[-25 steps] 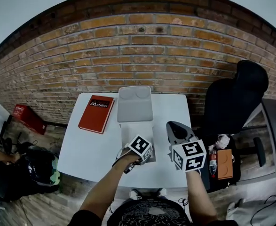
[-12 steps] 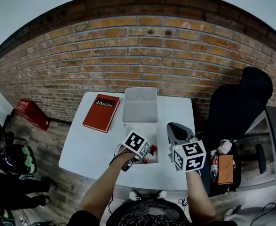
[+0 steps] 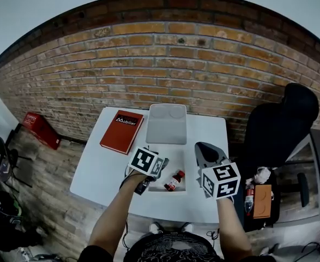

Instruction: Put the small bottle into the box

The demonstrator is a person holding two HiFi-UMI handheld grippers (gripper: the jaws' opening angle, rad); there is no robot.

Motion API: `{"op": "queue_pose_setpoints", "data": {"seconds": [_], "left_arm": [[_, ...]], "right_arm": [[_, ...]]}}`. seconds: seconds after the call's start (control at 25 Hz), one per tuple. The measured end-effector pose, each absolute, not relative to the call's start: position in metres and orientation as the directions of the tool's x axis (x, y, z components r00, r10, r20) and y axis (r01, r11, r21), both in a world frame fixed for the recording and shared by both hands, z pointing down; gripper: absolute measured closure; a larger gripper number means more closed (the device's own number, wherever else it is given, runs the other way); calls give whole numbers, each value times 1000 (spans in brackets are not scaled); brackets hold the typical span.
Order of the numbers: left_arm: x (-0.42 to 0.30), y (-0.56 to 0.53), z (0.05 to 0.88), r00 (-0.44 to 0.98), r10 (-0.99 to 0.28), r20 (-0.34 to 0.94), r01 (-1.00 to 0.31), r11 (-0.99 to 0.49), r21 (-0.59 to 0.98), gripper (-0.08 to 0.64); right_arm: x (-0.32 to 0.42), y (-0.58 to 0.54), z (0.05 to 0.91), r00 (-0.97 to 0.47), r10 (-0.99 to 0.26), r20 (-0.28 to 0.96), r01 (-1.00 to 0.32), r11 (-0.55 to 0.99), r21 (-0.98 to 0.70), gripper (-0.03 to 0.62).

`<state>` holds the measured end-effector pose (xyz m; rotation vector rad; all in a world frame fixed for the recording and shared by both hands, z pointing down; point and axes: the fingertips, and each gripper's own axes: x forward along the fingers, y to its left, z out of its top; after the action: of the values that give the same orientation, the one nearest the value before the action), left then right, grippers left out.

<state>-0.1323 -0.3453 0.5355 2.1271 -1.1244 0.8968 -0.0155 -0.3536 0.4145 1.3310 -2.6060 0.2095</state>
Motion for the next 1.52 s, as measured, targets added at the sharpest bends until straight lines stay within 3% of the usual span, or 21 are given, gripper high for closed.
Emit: {"op": "queue_pose_setpoints", "data": {"seconds": [0.32,0.72,1.04,1.52], "left_arm": [[-166,-360,482,379,-649,660,-906,-406,122,390],[-208,-355,414,259,-869,421,-961,-276,22,438],[-224,-341,395,152,-945,291,-984,-174,-51,503],[-220,-337,396,156,-949,275,-984,-174,-40,518]], "right_arm": [[-18,-354,401,-589,-776,227,-800,599,-31,571],[-18,-355,386,-601,-774,200,-792,610,-21,571],[-19,-352,370,-615,-773,156,-784,621,-8,571],[-19,-350,373,-614,-773,158,-783,622,-4,571]]}}
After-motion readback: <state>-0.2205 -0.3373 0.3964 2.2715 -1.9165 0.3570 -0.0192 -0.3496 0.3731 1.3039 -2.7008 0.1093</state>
